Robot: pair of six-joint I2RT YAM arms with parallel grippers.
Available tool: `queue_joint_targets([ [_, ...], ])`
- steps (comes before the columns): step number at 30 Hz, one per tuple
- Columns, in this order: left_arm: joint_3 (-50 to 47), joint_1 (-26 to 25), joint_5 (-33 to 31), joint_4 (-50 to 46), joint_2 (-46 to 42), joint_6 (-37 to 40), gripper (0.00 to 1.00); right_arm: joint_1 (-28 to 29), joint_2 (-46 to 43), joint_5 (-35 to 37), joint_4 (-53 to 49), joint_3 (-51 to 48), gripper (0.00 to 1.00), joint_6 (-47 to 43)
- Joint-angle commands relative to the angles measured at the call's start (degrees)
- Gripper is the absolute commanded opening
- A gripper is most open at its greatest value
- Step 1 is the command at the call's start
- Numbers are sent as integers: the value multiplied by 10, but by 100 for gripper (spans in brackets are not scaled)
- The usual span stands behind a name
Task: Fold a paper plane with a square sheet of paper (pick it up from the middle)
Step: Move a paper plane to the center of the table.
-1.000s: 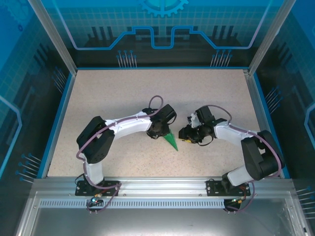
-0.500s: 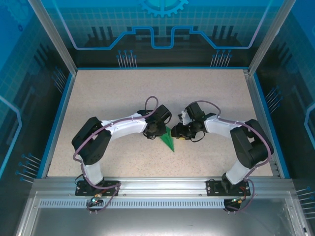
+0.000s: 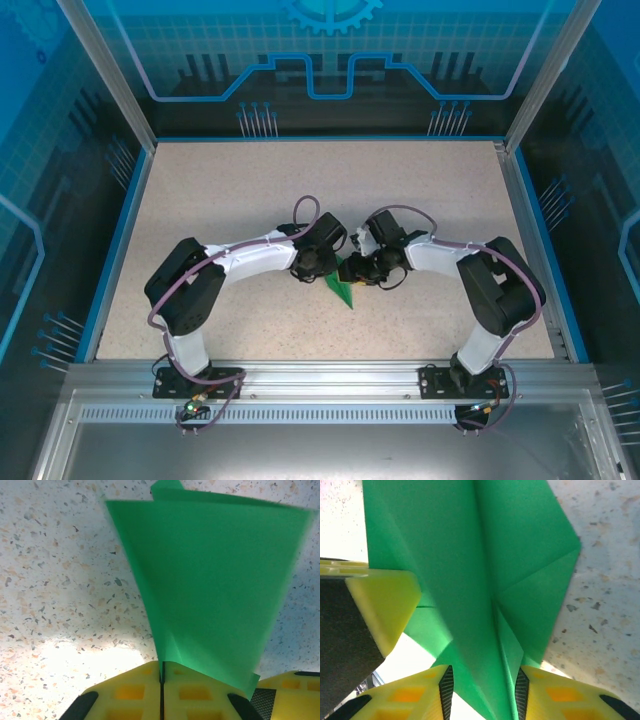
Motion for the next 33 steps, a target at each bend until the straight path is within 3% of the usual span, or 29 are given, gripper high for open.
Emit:
queue_joint_targets([
  [1,-8,5,10,2,-18,9,8,15,-17,-10,11,3,41,-15],
  [21,-7,6,15,8,-19,5,8,53,-16,77,-10,-3,44,-56],
  [33,-11,6,16,9,-20,5,12,59,4,98,-5,15,33,-54],
])
